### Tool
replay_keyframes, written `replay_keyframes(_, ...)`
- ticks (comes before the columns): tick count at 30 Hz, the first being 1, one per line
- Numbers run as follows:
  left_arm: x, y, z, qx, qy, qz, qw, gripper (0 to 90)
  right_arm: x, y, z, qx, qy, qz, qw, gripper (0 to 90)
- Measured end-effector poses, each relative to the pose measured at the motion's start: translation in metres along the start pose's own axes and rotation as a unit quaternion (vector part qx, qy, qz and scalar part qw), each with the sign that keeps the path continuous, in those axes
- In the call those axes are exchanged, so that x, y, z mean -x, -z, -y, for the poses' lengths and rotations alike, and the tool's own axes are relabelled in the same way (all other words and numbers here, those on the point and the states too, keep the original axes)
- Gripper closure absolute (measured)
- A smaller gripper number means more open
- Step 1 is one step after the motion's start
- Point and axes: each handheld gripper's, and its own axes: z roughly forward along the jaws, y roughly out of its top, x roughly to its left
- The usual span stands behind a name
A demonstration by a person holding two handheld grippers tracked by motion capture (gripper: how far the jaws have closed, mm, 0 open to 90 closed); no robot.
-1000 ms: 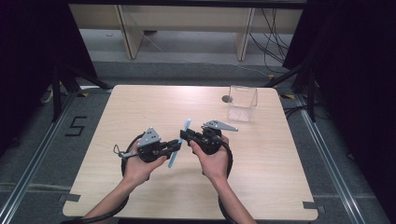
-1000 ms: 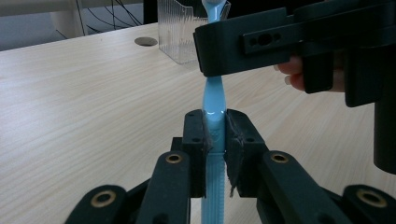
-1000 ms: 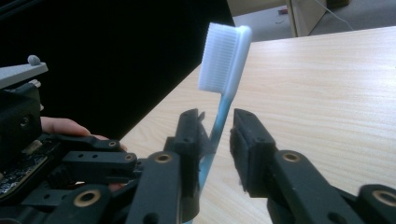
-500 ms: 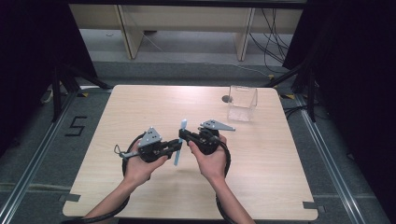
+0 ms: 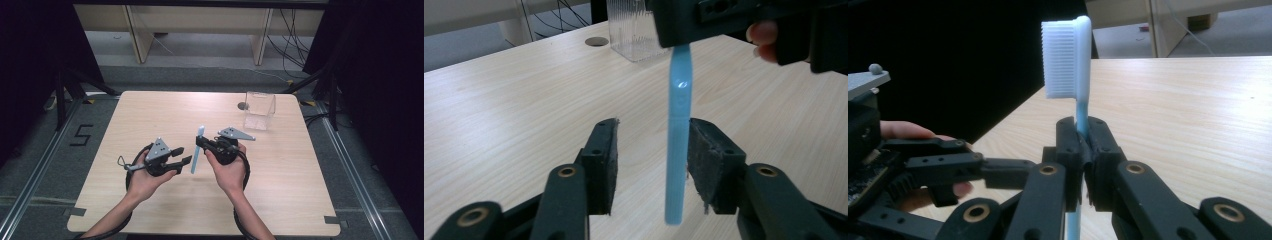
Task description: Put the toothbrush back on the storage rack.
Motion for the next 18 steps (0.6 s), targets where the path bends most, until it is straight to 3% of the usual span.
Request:
replay_keyframes(9,-0.014,0.016,0.017,-0.007,0.007,-0.022,0.9997,44.2,0.011,0.011,-0.002,-0.002,0.006,0.026,0.9996,86.2)
replay_keyframes(13,-0.018,0.019,0.022,-0.001,0.012,-0.024,0.9996,43.3,0.015,0.014,-0.003,0.008,0.009,0.025,0.9996,86.2)
replay_keyframes(14,-0.018,0.020,0.023,-0.001,0.013,-0.027,0.9995,43.0,0.014,0.016,-0.003,0.002,0.001,0.034,0.9994,86.2)
replay_keyframes(15,-0.019,0.022,0.025,-0.001,0.013,-0.029,0.9995,42.9,0.016,0.016,-0.004,0.002,0.009,0.041,0.9991,86.2)
replay_keyframes(18,-0.022,0.025,0.028,0.004,0.017,-0.034,0.9993,42.6,0.018,0.018,-0.005,0.006,0.010,0.037,0.9992,86.2)
